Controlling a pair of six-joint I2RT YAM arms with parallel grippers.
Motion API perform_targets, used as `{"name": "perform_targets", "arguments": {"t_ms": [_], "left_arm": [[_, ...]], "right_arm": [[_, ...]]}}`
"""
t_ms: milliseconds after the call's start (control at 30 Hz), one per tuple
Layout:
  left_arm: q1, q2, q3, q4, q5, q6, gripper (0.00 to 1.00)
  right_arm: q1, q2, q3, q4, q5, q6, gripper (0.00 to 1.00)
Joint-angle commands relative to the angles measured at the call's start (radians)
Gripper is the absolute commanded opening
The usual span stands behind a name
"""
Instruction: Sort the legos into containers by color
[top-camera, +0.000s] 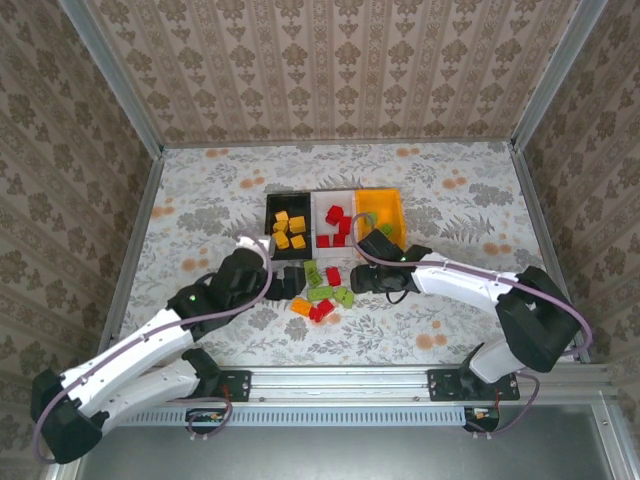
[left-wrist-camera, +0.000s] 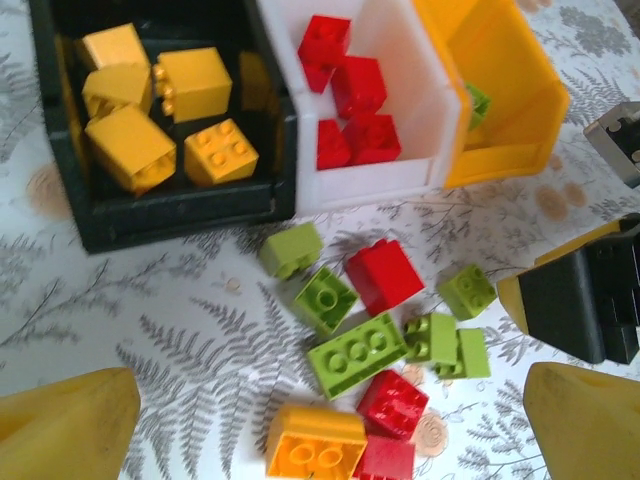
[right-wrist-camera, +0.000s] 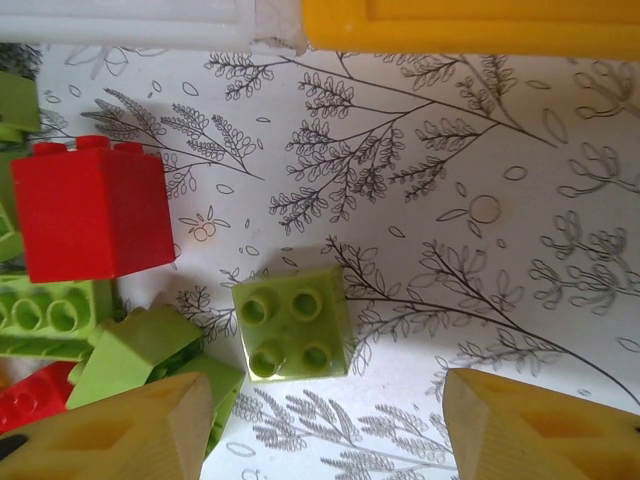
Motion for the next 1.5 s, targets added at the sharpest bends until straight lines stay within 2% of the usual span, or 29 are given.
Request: {"name": "perform_targets", "arguments": {"t_ms": [0,333,633,700,800,1000,1333,1467], "left_arm": [[-0.007,-0.057,-0.033,-0.011,-0.052,-0.074,1.00],[-0.008,-0.053,-0.075,-0.014,-0.041,-0.116,1.00],[-0.006,-0.047,-0.076,-0.018,-0.047,-0.110,1.00],[-0.006,-0.046,-0.076,-0.019,-0.048,-0.109,1.00],[-0.006,-0.047,-0.076,-0.018,-0.054,-0.108,1.00],[-0.005,-0.047,-0.075,-0.021,-0.056,-0.109,1.00],[-0.002,-0.060,-0.085,-0.045,-0.069,-0.116,1.00],[0.000,-0.058,-0.084,-0.043,-0.079,-0.114,1.00]], "right_arm": [[0.008,0.041,0.037,0.040,0.007,0.027,0.64],[0.013,0.124,0.060,-0.012,0.056,0.043,0.63],[-0.028,0.007,-0.048,-0.100,0.149,0.100,0.57],[-0.030,-0.025,-0.053,-0.088,0.140,0.086,0.57],[-0.024,-0.052,-0.047,-0.030,0.060,0.040,0.63],[-0.015,0.047,0.017,-0.051,0.063,0.022,0.65],[-0.036,0.093,-0.014,-0.064,0.126,0.057,0.57],[-0.041,0.101,-0.020,-0.066,0.129,0.058,0.49]]}}
